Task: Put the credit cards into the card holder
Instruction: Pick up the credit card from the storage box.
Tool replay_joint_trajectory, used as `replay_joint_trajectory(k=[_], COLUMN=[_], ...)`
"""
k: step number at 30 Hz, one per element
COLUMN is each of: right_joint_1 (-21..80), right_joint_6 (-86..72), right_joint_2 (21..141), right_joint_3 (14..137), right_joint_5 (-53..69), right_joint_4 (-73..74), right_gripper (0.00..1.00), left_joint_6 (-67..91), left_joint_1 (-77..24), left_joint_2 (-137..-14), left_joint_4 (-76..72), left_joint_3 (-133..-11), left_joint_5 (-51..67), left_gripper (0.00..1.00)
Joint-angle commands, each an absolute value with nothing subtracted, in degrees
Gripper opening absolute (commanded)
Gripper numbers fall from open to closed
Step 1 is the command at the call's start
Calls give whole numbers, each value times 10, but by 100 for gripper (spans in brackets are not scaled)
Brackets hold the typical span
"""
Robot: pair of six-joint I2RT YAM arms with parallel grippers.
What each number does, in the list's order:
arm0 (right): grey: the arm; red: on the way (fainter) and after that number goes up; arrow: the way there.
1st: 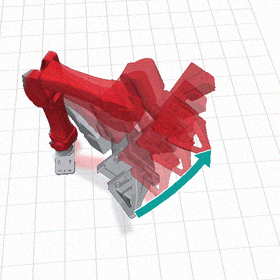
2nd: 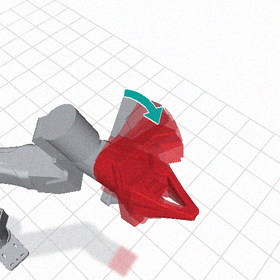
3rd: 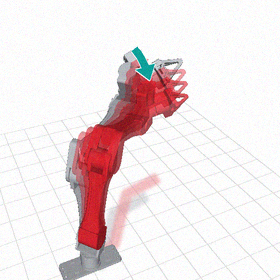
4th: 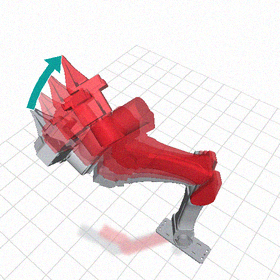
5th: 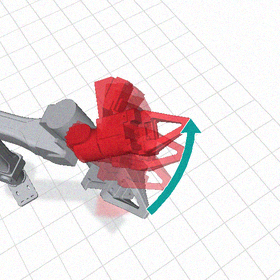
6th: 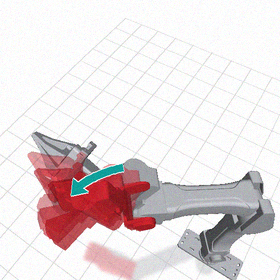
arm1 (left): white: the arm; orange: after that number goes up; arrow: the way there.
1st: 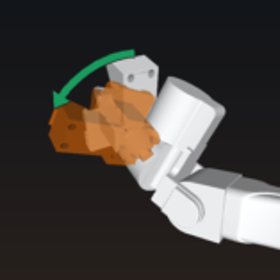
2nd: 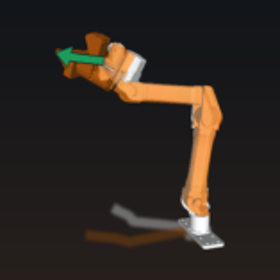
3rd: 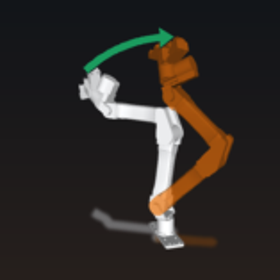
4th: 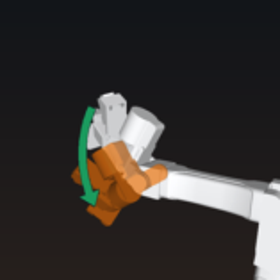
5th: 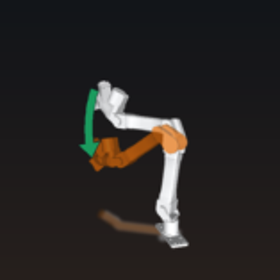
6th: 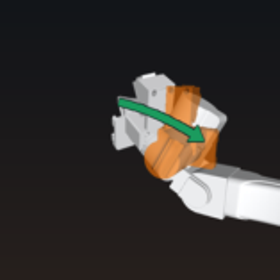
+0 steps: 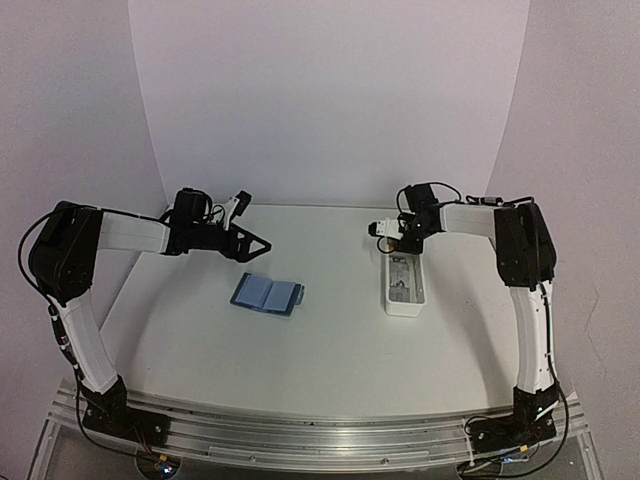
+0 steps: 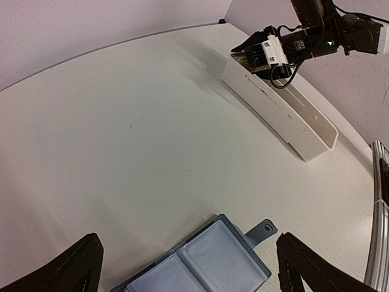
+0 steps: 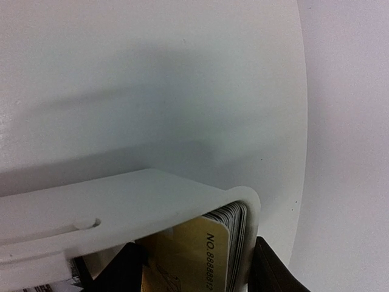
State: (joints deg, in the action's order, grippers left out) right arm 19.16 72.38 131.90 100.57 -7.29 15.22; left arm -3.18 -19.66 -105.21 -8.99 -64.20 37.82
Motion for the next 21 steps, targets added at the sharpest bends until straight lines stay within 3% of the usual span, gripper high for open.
replay_joint_trajectory(k=[1, 7, 11, 21], right_joint_1=[188, 188, 186, 185], right_joint_6=[700, 699, 688, 688], right_joint_2=[1298, 1298, 1302, 1299], right_joint_3=[1026, 1031, 1044, 1048], right_joint_5=[-45, -47, -47, -57], right_joint_4=[217, 221, 220, 219], right_gripper=[54, 56, 51, 50], left_joint_6=[-37, -37, -37, -35], left_joint_1=[-194, -195, -194, -194], left_joint_2=[-1049, -1048, -1048, -1048], left_joint_4=[-98, -100, -99, -102], left_joint_3=[-639, -639, -637, -637], left_joint_5=[387, 388, 388, 387], left_gripper=[99, 100, 99, 99])
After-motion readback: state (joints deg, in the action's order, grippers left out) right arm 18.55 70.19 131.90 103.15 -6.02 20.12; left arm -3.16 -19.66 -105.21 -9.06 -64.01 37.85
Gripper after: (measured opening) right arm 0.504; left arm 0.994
